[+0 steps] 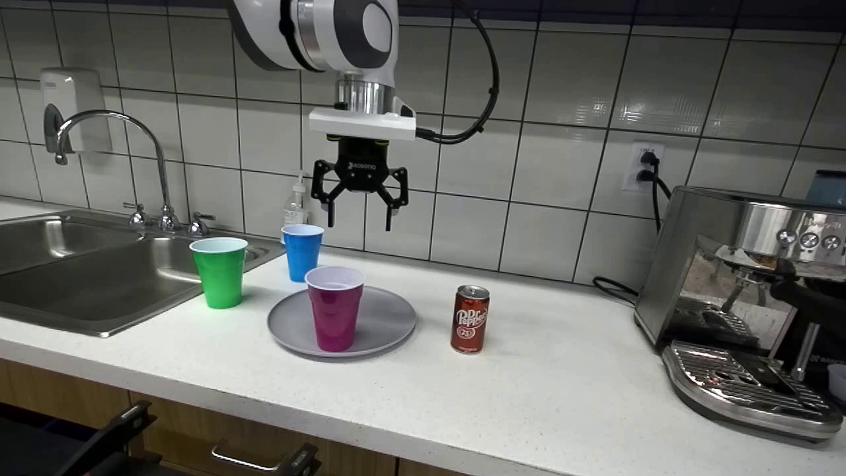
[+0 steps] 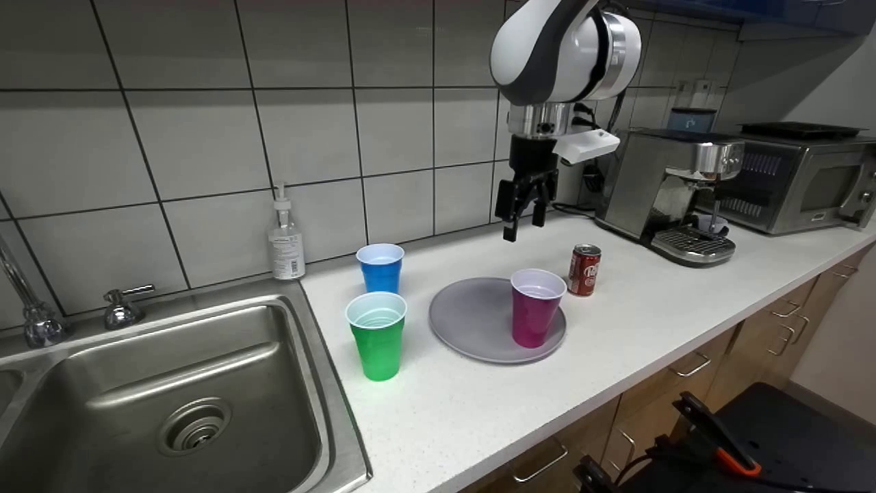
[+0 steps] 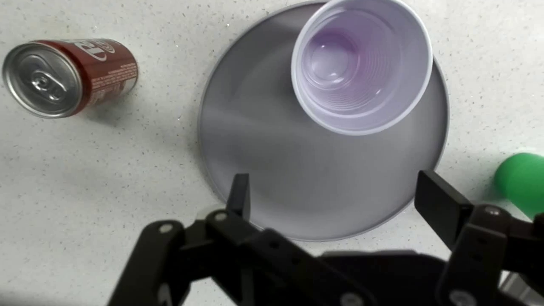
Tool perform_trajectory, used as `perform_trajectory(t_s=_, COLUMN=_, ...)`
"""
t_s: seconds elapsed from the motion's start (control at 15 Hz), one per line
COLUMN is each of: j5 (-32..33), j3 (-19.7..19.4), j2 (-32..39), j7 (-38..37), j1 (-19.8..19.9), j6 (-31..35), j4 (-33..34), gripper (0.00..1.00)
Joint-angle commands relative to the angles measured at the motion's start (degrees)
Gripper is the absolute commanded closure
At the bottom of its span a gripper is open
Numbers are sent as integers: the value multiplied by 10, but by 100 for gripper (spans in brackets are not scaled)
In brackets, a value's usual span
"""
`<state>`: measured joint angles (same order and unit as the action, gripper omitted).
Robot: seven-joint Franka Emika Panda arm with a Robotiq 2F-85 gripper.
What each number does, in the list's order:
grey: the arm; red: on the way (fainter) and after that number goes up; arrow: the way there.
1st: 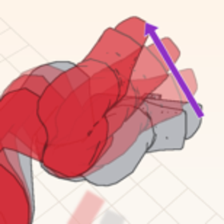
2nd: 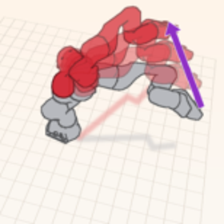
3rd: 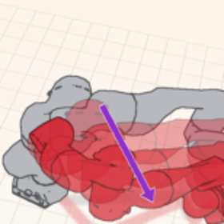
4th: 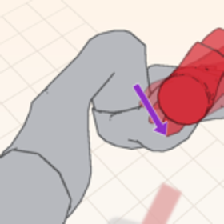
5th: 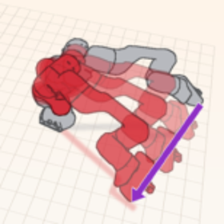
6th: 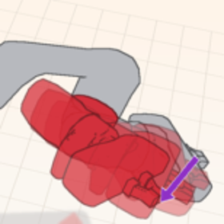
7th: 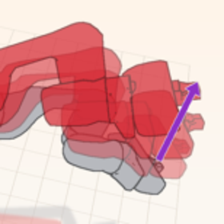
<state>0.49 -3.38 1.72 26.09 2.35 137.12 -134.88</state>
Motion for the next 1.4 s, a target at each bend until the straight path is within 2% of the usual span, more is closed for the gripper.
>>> perform_trajectory(t_s=0.0, j5=18, j3=17, j2=-11, j7=-24, j1=-12, j6=4, j4=-8, gripper=0)
perform_trajectory(t_s=0.47, j5=15, j3=45, j2=6, j7=-16, j1=-39, j6=-15, j4=14, gripper=0)
perform_trajectory(t_s=1.33, j5=3, j3=46, j2=5, j7=-13, j1=-38, j6=-2, j4=3, gripper=0)
